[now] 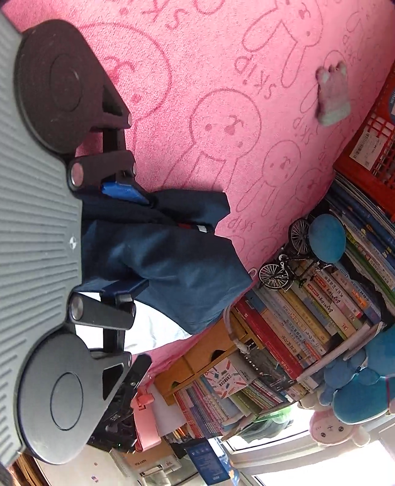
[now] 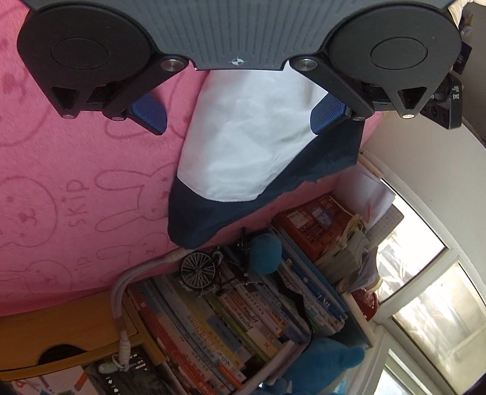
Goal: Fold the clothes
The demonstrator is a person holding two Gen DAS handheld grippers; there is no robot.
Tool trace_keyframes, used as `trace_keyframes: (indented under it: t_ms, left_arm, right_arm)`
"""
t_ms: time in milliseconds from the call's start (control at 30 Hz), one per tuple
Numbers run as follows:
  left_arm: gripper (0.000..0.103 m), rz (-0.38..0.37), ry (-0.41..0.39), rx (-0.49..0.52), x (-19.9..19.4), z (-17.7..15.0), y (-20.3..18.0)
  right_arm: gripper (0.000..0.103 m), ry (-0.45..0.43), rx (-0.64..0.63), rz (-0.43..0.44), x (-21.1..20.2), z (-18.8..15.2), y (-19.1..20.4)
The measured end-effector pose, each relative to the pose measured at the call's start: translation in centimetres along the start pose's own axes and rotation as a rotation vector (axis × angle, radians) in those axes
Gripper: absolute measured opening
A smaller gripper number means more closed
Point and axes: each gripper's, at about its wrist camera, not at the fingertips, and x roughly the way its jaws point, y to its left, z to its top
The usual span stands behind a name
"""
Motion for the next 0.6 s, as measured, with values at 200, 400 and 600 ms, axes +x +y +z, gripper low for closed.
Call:
trace_keyframes:
  t_ms: [200,400,600]
  left_arm:
    - [0.034,-0.053,0.013,-0.02,1.1,1.0,-0.3]
    - [0.033,-0.091,0.015,0.001,3.8,2.7,-1.8]
    - [0.041,-0.006,-0.008,0.076,5.0,2.7,-2.8]
  right_arm:
    - [0.048,-0.044,0.132,0.024,1.2,1.2,-1.5]
    - [0.045,-0.14,0.202,0.02,-1.5,3.9,-3.6]
    - [0.049,-0.141,0.197,-0.175,-1.9,5.4,-5.8]
